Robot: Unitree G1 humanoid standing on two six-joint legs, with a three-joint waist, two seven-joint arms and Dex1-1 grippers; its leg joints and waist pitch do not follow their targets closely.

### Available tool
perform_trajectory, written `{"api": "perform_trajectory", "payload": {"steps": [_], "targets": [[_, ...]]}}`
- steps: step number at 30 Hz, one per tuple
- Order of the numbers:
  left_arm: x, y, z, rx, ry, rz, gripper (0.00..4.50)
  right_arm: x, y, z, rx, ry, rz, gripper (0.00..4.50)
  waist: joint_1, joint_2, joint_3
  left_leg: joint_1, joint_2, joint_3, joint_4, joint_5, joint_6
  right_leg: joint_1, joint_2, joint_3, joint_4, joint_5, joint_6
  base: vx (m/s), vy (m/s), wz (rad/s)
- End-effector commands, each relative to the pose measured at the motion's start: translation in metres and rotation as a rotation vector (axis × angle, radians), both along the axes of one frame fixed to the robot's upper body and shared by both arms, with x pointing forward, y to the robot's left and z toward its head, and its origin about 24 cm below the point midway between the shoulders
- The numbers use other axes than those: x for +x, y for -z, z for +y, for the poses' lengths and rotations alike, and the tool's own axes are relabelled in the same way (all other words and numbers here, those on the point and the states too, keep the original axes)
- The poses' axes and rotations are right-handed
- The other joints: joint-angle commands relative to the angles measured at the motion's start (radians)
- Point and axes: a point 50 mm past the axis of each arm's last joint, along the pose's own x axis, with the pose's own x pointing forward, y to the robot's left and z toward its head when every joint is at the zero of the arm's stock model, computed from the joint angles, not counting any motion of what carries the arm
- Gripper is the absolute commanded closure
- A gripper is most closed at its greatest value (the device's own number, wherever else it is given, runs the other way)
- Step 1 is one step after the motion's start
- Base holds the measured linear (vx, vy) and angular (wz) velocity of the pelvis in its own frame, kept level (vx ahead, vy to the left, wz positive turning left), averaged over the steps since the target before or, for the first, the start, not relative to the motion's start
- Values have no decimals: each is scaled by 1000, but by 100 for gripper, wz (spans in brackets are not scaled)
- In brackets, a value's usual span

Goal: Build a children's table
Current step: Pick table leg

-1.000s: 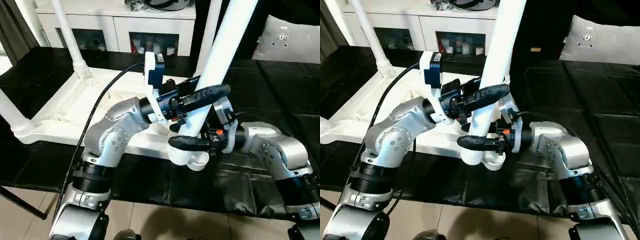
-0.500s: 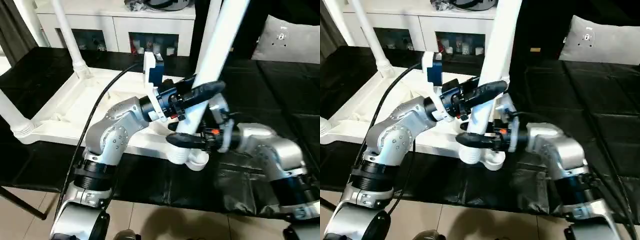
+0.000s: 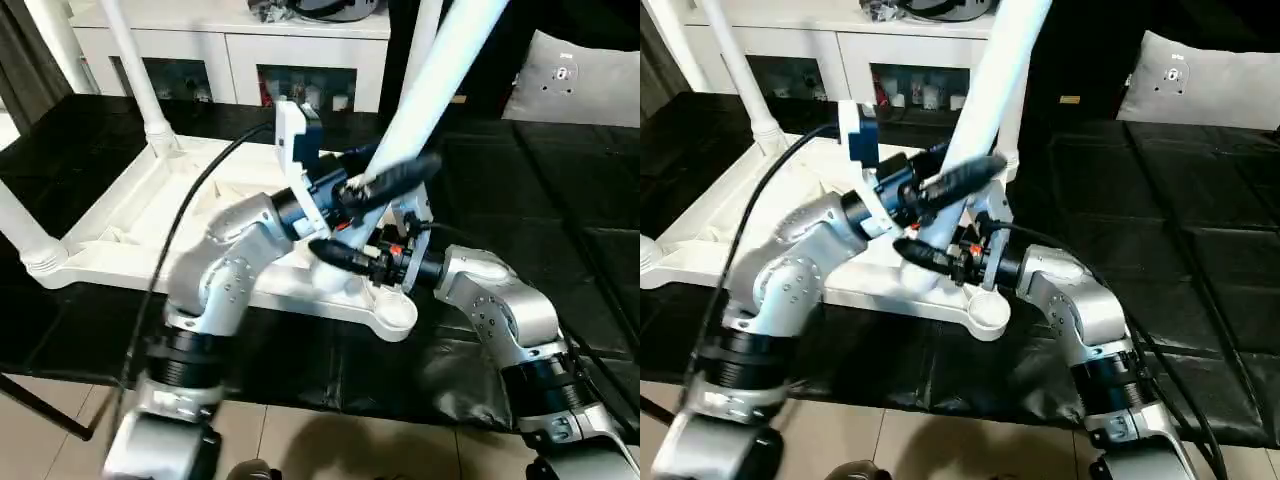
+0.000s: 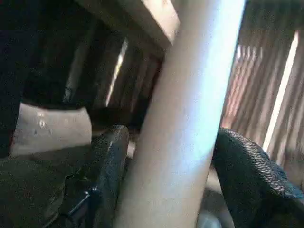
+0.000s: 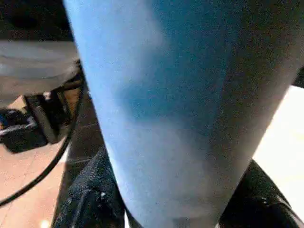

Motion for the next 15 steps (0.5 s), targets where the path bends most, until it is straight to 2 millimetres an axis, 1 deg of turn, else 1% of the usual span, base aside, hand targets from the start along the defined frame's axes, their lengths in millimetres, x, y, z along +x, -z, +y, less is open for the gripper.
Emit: {"api": "perform_trajectory", "payload": {"steps": [1, 2, 4, 5, 6, 7, 8, 9, 10, 11, 12, 13, 14, 15], "targets": [[-9, -15, -13, -60, 74, -30, 156, 4, 8, -8, -2, 84, 61, 257, -4, -14, -77, 1, 47, -15, -65, -80, 44, 70, -82, 50, -69, -188, -185, 0, 0, 0], [-6, -14, -11, -75, 52, -2, 156, 5, 6, -9, 20, 92, 54, 257, -7, -14, -76, 1, 45, -15, -65, -84, 50, 70, -81, 49, -72, -202, -178, 0, 0, 0], [4, -14, 0, -138, -5, 67, 156, 8, 2, -16, 89, 159, 47, 257, -11, -14, -75, 1, 43, -14, -64, -89, 52, 69, -81, 49, -75, -219, -172, 0, 0, 0], [7, -14, 5, -167, -18, 91, 156, 10, 1, -19, 99, 189, 47, 257, -14, -15, -75, -1, 42, -14, -65, -91, 53, 69, -80, 48, -77, -229, -167, 0, 0, 0], [9, -14, 9, -187, -27, 105, 156, 11, 1, -22, 102, 209, 47, 257, -14, -14, -74, 2, 41, -14, -65, -92, 48, 68, -79, 46, -79, -249, -160, 0, 0, 0], [12, -14, 15, -217, -46, 125, 156, 12, 2, -26, 101, 243, 49, 257, -16, -15, -74, 1, 41, -15, -66, -88, 42, 70, -80, 46, -78, -256, -159, 0, 0, 0], [14, -13, 20, -221, -62, 130, 156, 13, 2, -29, 99, 268, 46, 257, -14, -10, -74, 6, 41, -14, -65, -92, 37, 64, -79, 47, -81, -265, -163, 0, 0, 0], [15, -12, 22, -222, -69, 133, 156, 13, 2, -31, 98, 280, 44, 257, -15, -12, -74, 5, 40, -13, -66, -91, 38, 65, -76, 46, -82, -264, -160, 0, 0, 0], [19, -6, 31, -150, -118, 112, 156, 15, 2, -39, 88, 334, 31, 259, -13, -10, -77, 5, 41, -15, -66, -83, 40, 66, -75, 46, -79, -245, -156, 0, 0, 0], [19, -6, 31, -150, -118, 112, 156, 15, 2, -39, 88, 334, 31, 259, -14, -10, -77, 6, 42, -16, -66, -79, 42, 64, -74, 46, -78, -237, -149, 0, 0, 0], [20, 2, 36, -51, -151, 74, 156, 16, 2, -45, 62, 374, 17, 259, -14, -6, -77, 6, 41, -17, -67, -76, 47, 65, -74, 46, -76, -228, -141, 0, 0, 0], [20, 4, 37, -28, -154, 67, 156, 16, 2, -45, 54, 380, 13, 259, -16, -7, -76, 5, 41, -18, -68, -78, 49, 65, -74, 46, -79, -234, -132, 0, 0, 0], [21, 13, 40, 76, -160, 39, 156, 15, 3, -50, 22, 403, 3, 259, -18, -4, -77, 6, 42, -17, -68, -74, 42, 66, -75, 47, -75, -222, -131, 0, 0, 0], [21, 17, 41, 134, -162, 26, 156, 15, 4, -52, 5, 413, 0, 259, -17, -3, -77, 8, 42, -16, -67, -77, 39, 64, -75, 48, -75, -223, -131, 0, 0, 0]]}}
